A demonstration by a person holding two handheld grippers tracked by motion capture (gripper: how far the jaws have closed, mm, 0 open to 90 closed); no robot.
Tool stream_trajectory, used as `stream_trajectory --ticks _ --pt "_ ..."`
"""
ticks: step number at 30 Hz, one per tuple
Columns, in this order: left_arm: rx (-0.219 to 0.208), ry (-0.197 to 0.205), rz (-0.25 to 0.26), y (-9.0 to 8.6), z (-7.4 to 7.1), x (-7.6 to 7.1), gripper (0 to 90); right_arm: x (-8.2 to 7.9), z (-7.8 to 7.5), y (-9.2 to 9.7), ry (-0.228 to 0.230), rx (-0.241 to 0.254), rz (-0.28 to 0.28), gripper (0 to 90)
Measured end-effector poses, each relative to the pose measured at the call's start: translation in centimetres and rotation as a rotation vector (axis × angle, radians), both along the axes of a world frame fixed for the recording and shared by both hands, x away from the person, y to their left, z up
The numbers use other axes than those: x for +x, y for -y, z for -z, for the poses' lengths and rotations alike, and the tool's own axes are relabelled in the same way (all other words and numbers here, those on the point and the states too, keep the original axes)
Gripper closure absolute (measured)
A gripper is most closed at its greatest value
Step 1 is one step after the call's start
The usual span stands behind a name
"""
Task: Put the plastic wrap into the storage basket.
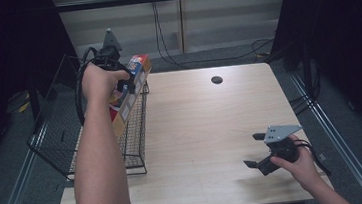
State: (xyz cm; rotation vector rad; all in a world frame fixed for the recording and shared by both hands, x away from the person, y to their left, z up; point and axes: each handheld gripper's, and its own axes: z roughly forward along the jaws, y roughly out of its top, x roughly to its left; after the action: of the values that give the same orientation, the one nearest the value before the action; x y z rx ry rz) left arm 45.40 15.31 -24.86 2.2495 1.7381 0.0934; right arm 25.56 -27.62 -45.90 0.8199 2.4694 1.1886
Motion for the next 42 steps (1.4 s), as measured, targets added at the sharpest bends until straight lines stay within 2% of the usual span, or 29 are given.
stream_trajectory --ticks 5,8,15,33,42 --pt "0.003 0.006 -0.021 -0.7 -0.4 -0.2 43.4 0.0 0.0 0.0 -0.001 -0.001 -0.001 2.7" --pt "-0.009 0.005 -0.043 -1.3 -0.6 -0.4 43.4 0.0 0.0 0.0 0.002 0.000 0.002 2.7" --pt "0.005 0.014 -0.084 -2.4 -1.2 -0.8 43.4 0.0 0.0 0.0 0.003 -0.001 0.002 2.7" --pt "0.003 0.013 -0.150 -5.1 -1.8 -1.5 43.4 -0.1 -0.1 0.0 0.007 0.001 0.009 2.7" --pt "0.016 0.020 -0.181 -6.4 -2.1 -1.8 43.4 -0.1 -0.1 0.0 0.008 0.001 0.010 2.7"
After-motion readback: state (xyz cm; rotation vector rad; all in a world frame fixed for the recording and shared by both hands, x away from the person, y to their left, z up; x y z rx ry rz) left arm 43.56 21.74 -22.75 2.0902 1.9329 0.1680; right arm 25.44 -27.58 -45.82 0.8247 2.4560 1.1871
